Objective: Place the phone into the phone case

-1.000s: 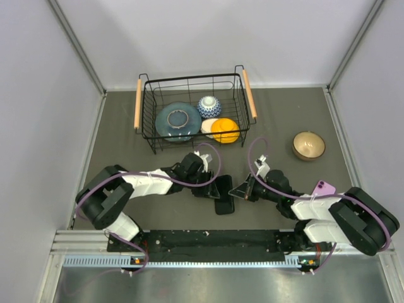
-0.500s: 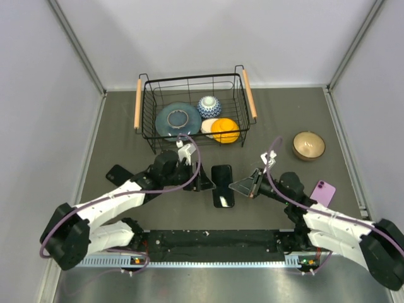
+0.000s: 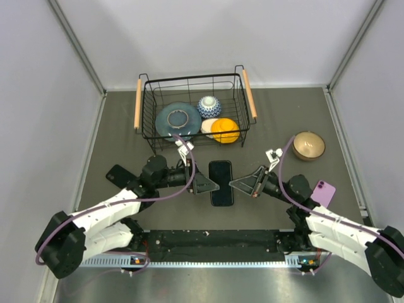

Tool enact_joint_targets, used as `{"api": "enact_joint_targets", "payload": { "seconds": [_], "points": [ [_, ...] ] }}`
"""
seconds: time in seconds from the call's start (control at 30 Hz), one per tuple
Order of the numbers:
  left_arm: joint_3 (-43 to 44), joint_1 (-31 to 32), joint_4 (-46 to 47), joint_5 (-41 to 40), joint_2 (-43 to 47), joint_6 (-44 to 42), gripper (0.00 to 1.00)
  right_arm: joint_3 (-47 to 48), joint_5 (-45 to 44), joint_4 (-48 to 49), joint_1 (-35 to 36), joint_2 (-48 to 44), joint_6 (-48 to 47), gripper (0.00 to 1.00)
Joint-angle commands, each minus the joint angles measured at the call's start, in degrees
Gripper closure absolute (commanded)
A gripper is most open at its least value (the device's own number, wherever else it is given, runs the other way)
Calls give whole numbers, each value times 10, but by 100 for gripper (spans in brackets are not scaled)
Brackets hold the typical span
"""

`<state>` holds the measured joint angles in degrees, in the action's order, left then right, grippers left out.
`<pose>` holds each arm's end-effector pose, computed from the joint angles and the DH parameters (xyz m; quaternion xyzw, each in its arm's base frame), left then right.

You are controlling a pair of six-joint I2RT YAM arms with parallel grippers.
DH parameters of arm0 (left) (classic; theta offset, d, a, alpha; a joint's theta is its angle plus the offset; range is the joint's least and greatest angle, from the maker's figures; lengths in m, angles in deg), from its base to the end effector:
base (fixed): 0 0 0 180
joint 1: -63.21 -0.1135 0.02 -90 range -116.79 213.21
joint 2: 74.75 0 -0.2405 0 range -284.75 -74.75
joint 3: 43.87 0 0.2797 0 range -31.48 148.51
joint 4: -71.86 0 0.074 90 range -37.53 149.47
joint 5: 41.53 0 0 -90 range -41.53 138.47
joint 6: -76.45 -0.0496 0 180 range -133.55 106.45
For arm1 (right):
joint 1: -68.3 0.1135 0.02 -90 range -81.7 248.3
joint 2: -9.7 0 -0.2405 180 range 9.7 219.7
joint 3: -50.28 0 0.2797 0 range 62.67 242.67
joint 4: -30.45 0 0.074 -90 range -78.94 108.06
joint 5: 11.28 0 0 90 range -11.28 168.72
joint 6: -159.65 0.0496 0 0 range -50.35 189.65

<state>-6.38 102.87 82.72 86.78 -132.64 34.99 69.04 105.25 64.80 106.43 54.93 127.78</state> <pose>0.1849 -0.1932 0.2010 0.1555 0.7354 -0.6045 0.2638 0.1580 0.1522 0.1758 -0.0594 0.6597 0.6471 0.3776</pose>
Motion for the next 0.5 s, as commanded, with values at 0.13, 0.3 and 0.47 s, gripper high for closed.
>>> {"api": "enact_joint_targets", "payload": {
  "seconds": [0.13,0.3,0.47],
  "points": [
    [-22,-2,177,62,-47,63,53,-3,25,175,4,48,48,100],
    [-25,-2,206,77,-61,61,87,21,49,116,4,39,19,88],
    [-26,-2,205,99,-71,57,100,32,38,40,-5,-4,-19,51]
  ]
}}
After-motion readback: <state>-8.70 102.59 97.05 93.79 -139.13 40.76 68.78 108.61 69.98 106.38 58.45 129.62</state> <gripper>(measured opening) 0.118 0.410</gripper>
